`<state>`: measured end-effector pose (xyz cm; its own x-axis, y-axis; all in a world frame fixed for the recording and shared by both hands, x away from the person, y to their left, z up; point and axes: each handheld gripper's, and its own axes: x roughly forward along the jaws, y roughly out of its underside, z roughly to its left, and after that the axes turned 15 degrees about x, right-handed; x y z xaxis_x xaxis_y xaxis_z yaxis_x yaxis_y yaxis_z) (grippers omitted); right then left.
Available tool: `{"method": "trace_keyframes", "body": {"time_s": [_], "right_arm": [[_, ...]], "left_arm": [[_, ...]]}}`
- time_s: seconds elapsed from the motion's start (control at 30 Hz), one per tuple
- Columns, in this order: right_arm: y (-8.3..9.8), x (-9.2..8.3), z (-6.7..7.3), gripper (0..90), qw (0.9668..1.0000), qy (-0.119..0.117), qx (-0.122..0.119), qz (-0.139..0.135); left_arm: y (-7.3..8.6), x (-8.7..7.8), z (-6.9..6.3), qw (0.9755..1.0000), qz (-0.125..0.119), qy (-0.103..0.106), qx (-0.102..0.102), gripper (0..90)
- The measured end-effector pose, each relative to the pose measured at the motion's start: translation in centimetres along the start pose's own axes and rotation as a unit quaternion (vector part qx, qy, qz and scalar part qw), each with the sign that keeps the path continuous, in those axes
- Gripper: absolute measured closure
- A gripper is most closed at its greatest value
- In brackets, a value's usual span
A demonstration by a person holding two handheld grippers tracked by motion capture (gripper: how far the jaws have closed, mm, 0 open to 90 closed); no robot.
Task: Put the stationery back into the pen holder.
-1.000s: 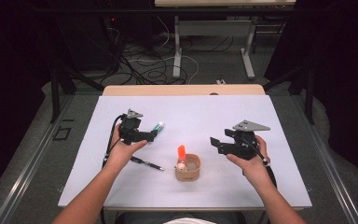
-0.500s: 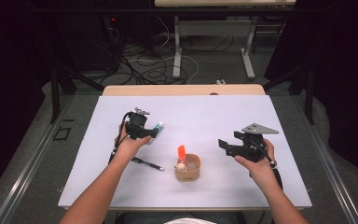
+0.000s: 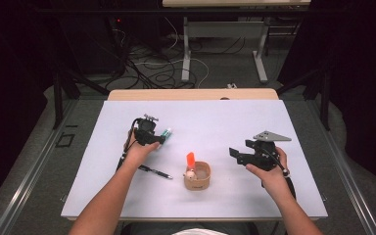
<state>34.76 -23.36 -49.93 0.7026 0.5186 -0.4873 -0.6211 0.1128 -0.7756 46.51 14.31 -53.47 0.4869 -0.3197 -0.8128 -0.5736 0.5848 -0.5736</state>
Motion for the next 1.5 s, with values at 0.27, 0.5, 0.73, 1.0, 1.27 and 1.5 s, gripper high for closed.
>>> {"method": "trace_keyframes", "body": {"time_s": [0.27,0.5,0.73,1.0,1.27,1.5], "right_arm": [[0.13,0.21,-0.25,23.7,1.0000,0.000,-0.002,0.002],[0.25,0.37,-0.27,23.7,1.0000,-0.001,-0.002,0.006],[0.35,0.52,-0.15,23.7,1.0000,-0.002,-0.001,0.010],[0.46,0.74,-0.04,23.7,0.9999,-0.002,-0.004,0.012],[0.49,0.85,0.15,23.6,0.9999,-0.004,-0.007,0.014],[0.46,0.95,0.23,23.0,0.9998,-0.009,-0.009,0.012]], "left_arm": [[0.00,0.43,-0.31,0.9998,0.015,0.004,0.013,51.5],[0.06,0.63,-0.59,0.9988,0.033,0.008,0.036,56.5],[0.17,0.49,-0.87,0.9979,0.045,0.010,0.046,62.6],[0.20,0.52,-0.78,0.9978,0.042,0.013,0.050,64.7],[0.13,0.44,-0.64,0.9982,0.045,0.022,0.034,65.2],[0.03,-0.21,-0.57,0.9981,0.045,0.035,0.022,65.2]]}}
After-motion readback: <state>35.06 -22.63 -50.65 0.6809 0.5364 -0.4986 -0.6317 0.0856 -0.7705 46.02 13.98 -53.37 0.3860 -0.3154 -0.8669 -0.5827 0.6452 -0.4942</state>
